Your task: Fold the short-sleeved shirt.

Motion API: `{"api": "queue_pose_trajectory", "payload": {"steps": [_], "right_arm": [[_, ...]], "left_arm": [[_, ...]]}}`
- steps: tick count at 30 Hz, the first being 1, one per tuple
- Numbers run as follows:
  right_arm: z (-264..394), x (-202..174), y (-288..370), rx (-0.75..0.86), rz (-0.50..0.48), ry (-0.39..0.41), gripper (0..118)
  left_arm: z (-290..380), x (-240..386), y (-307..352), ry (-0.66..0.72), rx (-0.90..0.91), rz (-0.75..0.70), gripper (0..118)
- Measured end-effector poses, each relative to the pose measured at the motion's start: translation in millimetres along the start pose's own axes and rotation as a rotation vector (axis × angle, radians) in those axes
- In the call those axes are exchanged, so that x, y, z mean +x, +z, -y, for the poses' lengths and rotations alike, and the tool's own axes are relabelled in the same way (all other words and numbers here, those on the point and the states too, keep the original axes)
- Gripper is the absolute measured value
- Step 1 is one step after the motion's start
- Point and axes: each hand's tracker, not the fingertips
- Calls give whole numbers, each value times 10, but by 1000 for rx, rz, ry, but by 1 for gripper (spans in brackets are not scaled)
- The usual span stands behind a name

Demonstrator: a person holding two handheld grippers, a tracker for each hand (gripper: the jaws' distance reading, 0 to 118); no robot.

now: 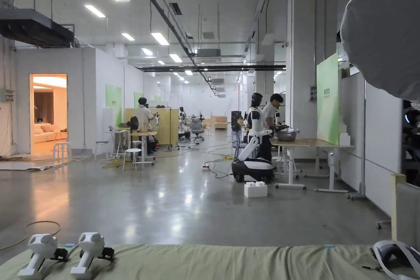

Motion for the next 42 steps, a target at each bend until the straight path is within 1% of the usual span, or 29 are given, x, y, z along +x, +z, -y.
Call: {"api": "queue_pose_trajectory", "payload": {"steps": [5,9,15,32,33,34,35,36,37,38,39,40,42], "right_arm": [[1,-11,-35,0,1,11,3],[-12,-17,-62,1,2,11,3],[-30,-21,-84,4,8,12,3],[-23,-90,-93,-4,9,25,3],[-22,-95,-95,-3,14,29,5],[-19,-97,-93,3,16,34,17],[-7,-91,-90,4,13,34,22],[-6,-88,-90,3,10,33,27],[-8,-84,-91,1,4,27,43],[-8,-83,-89,4,3,21,64],[-6,-84,-87,5,0,12,80],[-6,-84,-88,4,1,7,94],[-4,-85,-89,2,-8,0,113]], "left_arm": [[-1,15,-23,-15,-3,13,1],[5,-29,-72,26,-6,30,1],[13,-41,-143,33,-17,40,1],[24,-65,-177,34,-18,39,1],[23,-67,-176,33,-18,37,1],[24,-69,-173,32,-14,30,2],[25,-73,-172,33,-11,26,3],[20,-81,-171,36,-12,25,14],[17,-94,-170,45,-13,27,54],[16,-102,-175,54,-16,29,90],[18,-103,-194,55,-24,27,96],[26,-104,-191,52,-25,27,96],[30,-100,-174,51,-19,27,97]]}}
